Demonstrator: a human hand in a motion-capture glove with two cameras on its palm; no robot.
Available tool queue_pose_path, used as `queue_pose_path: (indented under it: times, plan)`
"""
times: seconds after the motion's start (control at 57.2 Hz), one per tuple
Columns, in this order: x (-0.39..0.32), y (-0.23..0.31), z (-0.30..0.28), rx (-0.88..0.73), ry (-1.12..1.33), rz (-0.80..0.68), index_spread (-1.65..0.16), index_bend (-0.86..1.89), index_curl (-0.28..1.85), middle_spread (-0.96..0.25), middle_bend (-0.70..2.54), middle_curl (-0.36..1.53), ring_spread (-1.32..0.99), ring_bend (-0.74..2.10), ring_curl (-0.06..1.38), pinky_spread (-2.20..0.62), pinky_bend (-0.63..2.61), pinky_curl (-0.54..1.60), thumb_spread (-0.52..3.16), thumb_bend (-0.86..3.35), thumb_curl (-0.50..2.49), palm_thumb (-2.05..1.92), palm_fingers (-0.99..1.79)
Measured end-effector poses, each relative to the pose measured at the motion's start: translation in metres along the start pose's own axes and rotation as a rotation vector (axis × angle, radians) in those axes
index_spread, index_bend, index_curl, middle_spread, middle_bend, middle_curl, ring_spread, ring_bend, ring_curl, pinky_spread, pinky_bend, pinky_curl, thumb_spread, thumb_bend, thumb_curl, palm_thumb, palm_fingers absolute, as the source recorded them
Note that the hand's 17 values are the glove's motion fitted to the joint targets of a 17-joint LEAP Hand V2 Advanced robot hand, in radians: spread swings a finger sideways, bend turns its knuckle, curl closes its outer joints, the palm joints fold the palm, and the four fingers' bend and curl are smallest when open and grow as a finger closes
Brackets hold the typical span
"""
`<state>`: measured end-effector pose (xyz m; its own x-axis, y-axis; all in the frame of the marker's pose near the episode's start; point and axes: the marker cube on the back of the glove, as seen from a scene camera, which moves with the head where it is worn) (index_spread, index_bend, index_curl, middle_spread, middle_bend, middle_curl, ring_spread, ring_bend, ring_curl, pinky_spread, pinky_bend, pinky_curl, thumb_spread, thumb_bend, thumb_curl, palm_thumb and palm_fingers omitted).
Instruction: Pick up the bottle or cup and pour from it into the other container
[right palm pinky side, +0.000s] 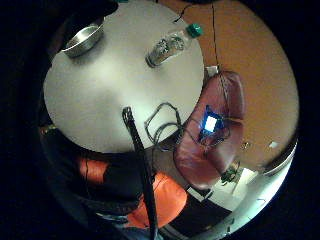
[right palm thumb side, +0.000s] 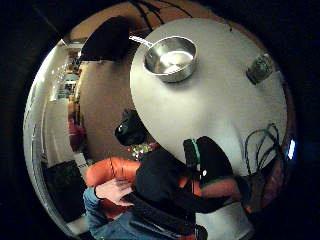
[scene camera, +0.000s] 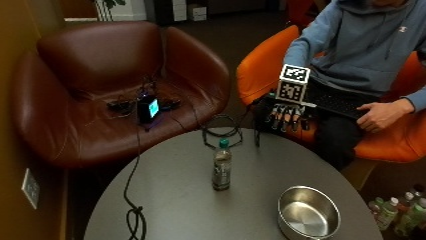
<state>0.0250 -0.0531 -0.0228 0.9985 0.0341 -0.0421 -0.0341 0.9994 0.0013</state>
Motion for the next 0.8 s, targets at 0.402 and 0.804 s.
queue_pose_path:
  times: [0.402, 0.804]
  plan:
    - [0.045, 0.0, 0.001, 0.027, -0.052, 0.119, -0.39, 0.16, 0.29, -0.08, 0.17, 0.25, -0.03, 0.38, 0.27, 0.23, 0.48, 0.34, 1.01, -0.02, 0.38, 0.72, 0.11]
    - [0.108, 0.036, -0.001, 0.037, -0.047, 0.187, -0.39, 0.16, 0.29, -0.07, 0.17, 0.25, -0.03, 0.39, 0.28, 0.23, 0.48, 0.35, 1.01, -0.02, 0.39, 0.73, 0.12]
